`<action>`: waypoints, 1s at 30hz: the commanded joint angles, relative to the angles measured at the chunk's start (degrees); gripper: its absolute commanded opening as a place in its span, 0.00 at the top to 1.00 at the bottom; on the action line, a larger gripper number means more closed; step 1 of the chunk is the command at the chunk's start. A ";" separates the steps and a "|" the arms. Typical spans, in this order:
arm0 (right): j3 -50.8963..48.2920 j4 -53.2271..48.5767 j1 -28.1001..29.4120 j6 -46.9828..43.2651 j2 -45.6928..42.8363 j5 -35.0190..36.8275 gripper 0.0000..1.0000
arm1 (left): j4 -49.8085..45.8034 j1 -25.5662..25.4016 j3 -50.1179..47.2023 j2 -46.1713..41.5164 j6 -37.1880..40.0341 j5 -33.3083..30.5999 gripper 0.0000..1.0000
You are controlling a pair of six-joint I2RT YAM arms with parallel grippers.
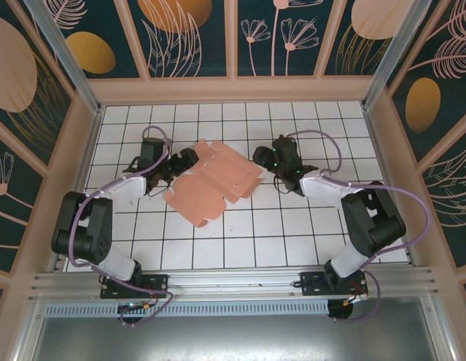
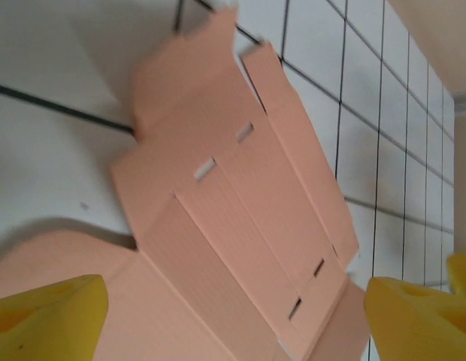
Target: Fold the paper box
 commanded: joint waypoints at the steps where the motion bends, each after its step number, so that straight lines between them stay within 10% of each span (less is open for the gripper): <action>1: 5.17 -2.46 -2.40 -9.27 3.68 -6.34 0.21 | 2.77 -2.01 -2.76 -1.04 -2.65 1.88 0.13; 12: 28.22 -14.54 -3.02 -17.74 22.67 -15.45 0.01 | 11.52 -2.38 -10.25 4.19 -7.09 -0.57 0.17; 30: 43.66 -25.71 -3.36 -29.03 35.70 -43.42 0.14 | 3.67 -2.38 -11.13 8.22 -3.13 -2.68 0.21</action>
